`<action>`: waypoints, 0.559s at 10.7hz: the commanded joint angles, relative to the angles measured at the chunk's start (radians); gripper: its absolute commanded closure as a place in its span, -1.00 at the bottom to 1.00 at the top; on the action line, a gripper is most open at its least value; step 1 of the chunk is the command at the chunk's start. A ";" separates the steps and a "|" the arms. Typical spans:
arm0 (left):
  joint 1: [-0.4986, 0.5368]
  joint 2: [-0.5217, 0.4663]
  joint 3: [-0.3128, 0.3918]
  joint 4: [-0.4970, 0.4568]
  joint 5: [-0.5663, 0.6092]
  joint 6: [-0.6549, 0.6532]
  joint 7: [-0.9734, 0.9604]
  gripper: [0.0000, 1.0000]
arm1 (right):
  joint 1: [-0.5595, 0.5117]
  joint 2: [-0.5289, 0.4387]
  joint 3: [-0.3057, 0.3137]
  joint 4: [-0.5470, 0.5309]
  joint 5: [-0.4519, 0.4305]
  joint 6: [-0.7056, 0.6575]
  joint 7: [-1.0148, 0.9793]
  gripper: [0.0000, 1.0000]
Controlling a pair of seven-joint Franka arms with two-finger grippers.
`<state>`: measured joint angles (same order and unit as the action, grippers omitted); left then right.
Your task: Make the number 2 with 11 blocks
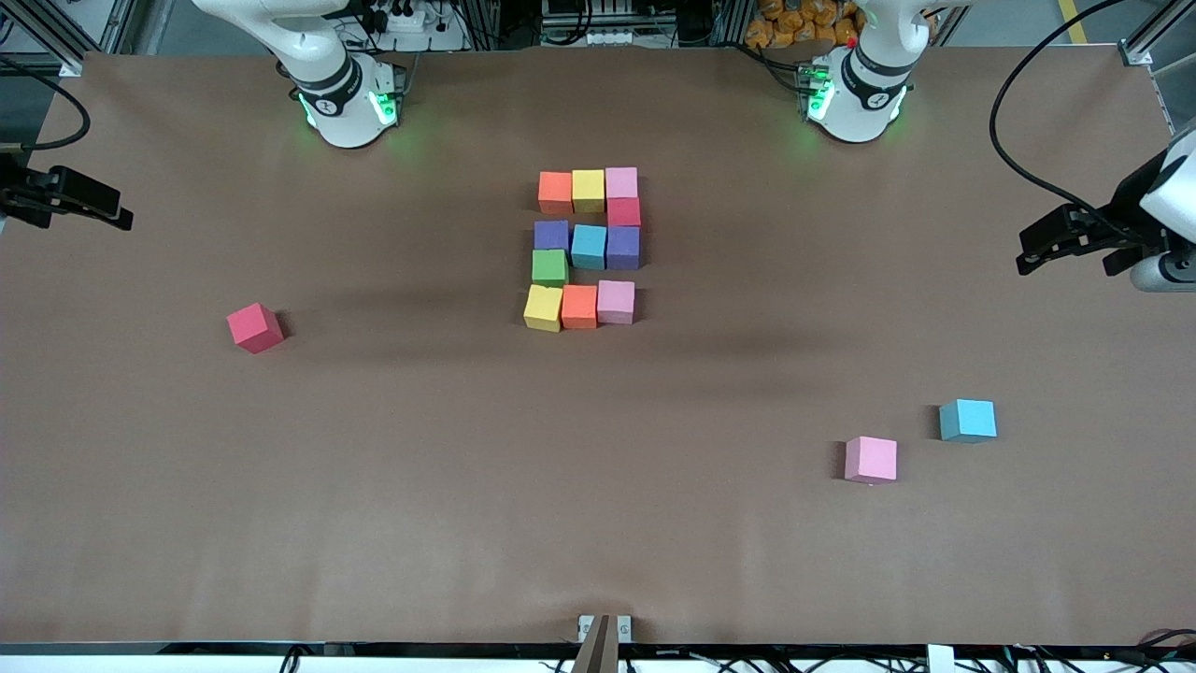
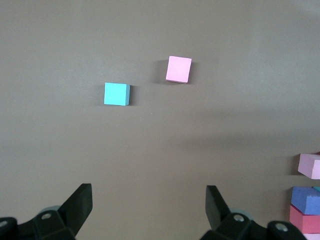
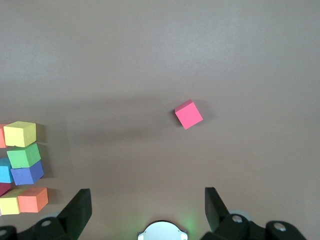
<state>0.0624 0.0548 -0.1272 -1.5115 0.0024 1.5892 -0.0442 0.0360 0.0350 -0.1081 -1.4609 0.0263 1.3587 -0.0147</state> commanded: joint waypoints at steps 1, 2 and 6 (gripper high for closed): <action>-0.013 -0.027 0.008 -0.018 0.025 0.005 0.020 -1.00 | 0.002 -0.009 0.001 0.004 -0.011 -0.009 -0.001 -1.00; -0.030 -0.039 0.005 -0.015 0.030 -0.023 0.021 -1.00 | 0.002 -0.009 0.001 0.004 -0.011 -0.009 -0.001 -1.00; -0.035 -0.044 -0.022 0.001 0.030 -0.054 0.021 -1.00 | 0.002 -0.009 0.001 0.004 -0.011 -0.009 -0.001 -1.00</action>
<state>0.0264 0.0257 -0.1449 -1.5103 0.0117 1.5516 -0.0381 0.0360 0.0350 -0.1081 -1.4609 0.0263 1.3586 -0.0147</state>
